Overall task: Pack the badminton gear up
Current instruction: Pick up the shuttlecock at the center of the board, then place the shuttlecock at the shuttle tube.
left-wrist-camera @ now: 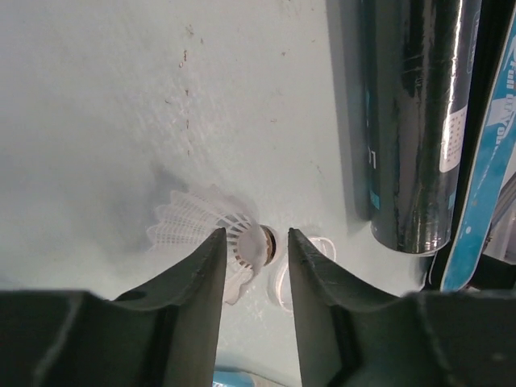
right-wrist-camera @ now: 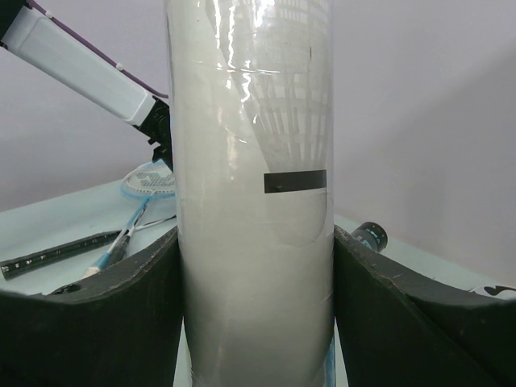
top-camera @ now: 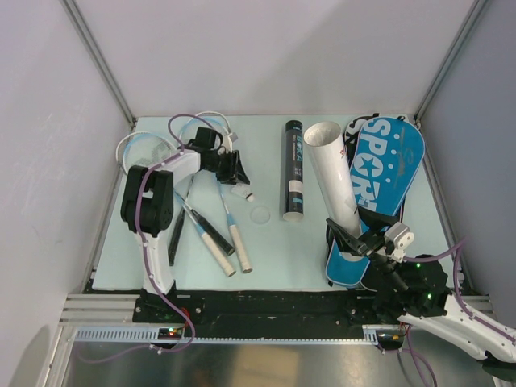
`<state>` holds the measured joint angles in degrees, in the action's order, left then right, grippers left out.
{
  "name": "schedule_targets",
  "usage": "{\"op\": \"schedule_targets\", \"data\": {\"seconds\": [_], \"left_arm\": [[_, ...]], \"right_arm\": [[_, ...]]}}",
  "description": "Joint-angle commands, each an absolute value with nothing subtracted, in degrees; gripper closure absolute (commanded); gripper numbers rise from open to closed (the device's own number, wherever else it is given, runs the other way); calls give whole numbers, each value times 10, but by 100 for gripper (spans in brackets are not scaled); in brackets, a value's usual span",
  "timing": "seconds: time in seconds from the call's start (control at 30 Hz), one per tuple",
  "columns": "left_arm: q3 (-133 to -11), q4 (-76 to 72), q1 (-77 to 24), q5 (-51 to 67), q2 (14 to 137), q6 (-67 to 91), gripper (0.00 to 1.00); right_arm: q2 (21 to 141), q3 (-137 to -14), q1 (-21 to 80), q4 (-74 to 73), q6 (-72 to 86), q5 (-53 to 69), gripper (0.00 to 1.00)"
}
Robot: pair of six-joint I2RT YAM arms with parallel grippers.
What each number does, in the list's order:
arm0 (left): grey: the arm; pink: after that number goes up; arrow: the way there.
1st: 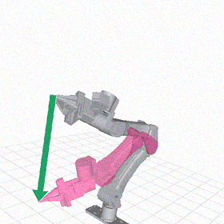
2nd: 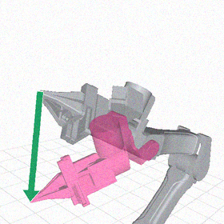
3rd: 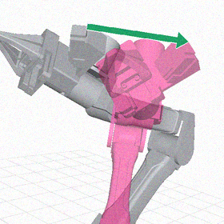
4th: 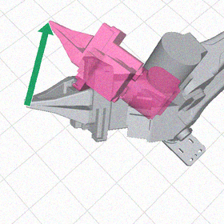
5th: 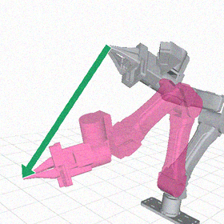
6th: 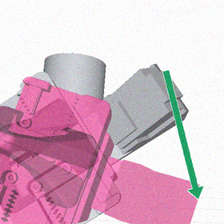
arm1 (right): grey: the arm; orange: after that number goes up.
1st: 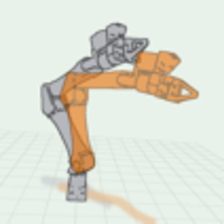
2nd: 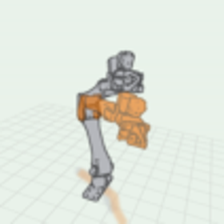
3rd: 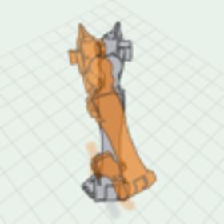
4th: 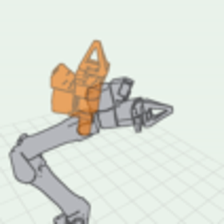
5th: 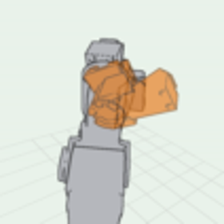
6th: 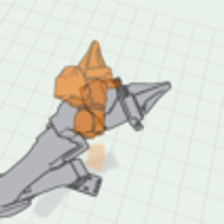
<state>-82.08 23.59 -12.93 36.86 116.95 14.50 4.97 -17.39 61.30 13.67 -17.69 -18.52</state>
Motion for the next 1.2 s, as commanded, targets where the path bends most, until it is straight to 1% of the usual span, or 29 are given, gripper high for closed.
{"op": "schedule_targets", "data": {"seconds": [0.0, 0.17, 0.23, 0.5, 0.7, 0.83, 1.0, 1.17], "left_arm": [[-823, 243, -126, 394, 1140, 133, 64], [-821, 247, -126, 396, 1108, 154, 94], [-820, 246, -123, 393, 1084, 168, 99], [-830, 246, -112, 350, 946, 222, 100], [-828, 246, -107, 319, 818, 252, 100], [-803, 246, -105, 276, 729, 269, 100], [-769, 252, -104, 315, 641, 278, 100], [-756, 277, -104, 363, 555, 274, 100]], "right_arm": [[42, -200, 615, 167, -161, -175, 63], [48, -201, 615, 161, -151, -171, 63], [56, -201, 615, 159, -147, -169, 63], [137, -200, 615, 185, -178, -161, 62], [186, -201, 615, 163, -232, -62, 63], [203, -200, 616, 135, -271, -38, 63], [220, -200, 615, 106, -306, -59, 61], [227, -201, 616, 67, -322, -34, 60]]}}
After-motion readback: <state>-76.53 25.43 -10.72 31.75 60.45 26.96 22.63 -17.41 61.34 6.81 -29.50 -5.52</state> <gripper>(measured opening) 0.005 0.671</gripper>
